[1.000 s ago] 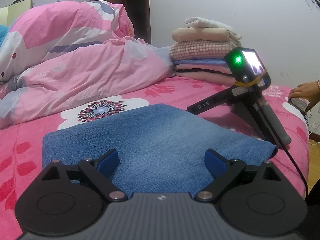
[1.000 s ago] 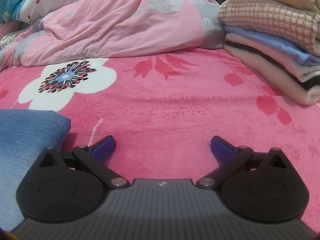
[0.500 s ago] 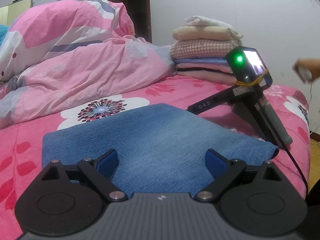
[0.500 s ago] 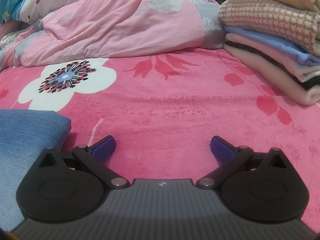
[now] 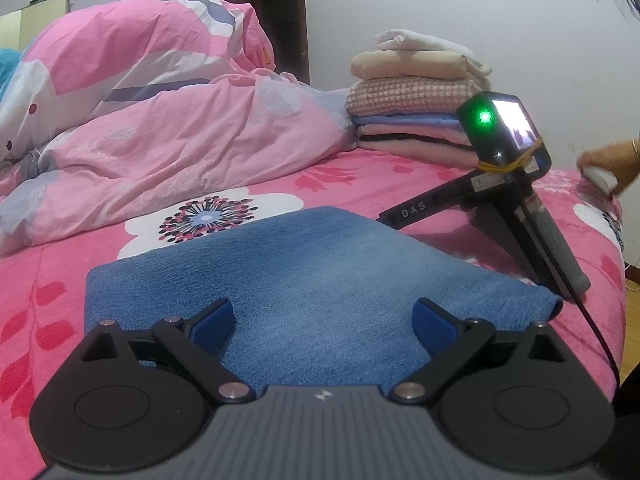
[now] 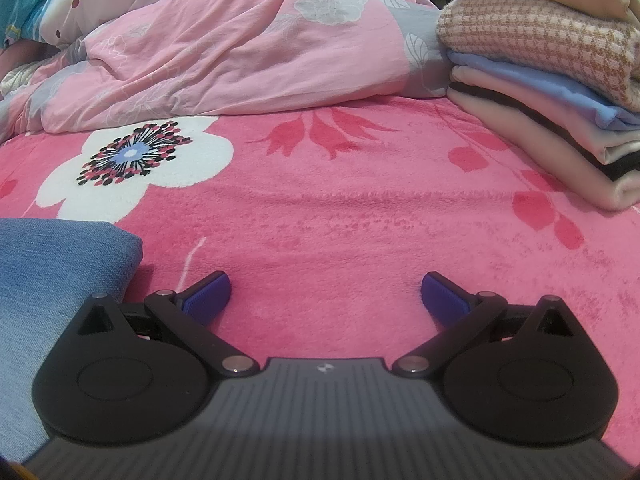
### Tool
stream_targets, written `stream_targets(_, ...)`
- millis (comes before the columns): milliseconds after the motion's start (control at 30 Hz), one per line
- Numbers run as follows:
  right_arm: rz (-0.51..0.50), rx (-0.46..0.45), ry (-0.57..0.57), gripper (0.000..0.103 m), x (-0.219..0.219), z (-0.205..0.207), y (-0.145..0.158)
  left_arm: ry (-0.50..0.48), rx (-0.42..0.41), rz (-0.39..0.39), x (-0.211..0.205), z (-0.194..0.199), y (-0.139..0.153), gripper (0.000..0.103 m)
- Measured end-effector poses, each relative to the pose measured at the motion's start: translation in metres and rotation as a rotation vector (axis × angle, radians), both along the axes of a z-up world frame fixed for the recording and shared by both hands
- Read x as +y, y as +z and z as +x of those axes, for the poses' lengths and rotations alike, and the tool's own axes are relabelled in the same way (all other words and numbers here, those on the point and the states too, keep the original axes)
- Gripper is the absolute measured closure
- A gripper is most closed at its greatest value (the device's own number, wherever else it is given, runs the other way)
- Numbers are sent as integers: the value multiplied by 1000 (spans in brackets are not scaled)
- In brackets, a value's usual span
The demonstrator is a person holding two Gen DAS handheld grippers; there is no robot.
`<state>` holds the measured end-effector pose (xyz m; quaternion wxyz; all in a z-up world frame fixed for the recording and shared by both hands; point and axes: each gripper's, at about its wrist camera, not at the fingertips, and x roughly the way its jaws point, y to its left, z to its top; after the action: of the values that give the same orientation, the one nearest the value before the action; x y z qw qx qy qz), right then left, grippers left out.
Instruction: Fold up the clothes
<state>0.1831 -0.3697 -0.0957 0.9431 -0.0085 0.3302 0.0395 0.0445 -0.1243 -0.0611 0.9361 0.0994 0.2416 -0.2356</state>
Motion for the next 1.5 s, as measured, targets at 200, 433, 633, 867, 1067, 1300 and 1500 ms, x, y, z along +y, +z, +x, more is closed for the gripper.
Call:
stream_targets(200, 0, 0, 0, 1, 0, 0, 0, -1, 0, -2, 1, 0, -1, 6)
stream_targets(433, 0, 0, 0, 1, 0, 0, 0, -2, 0, -2, 1, 0, 0, 6)
stream_targets(633, 0, 0, 0, 1, 0, 0, 0, -3, -1, -3, 1, 1, -1, 6)
stream_targets(867, 0, 0, 0, 1, 0, 0, 0, -4, 0, -4, 2, 0, -1, 6)
stream_targets(1067, 0, 1, 1, 1, 0, 0, 0, 1, 20, -5, 2, 0, 1, 6)
stream_targets(1300, 0, 2, 1, 1, 0, 0, 0, 12, 29, -10, 2, 1, 2, 6)
stream_targets(1500, -4, 0, -4, 1, 1, 1, 0, 4, 44, -29, 7, 2, 4, 6)
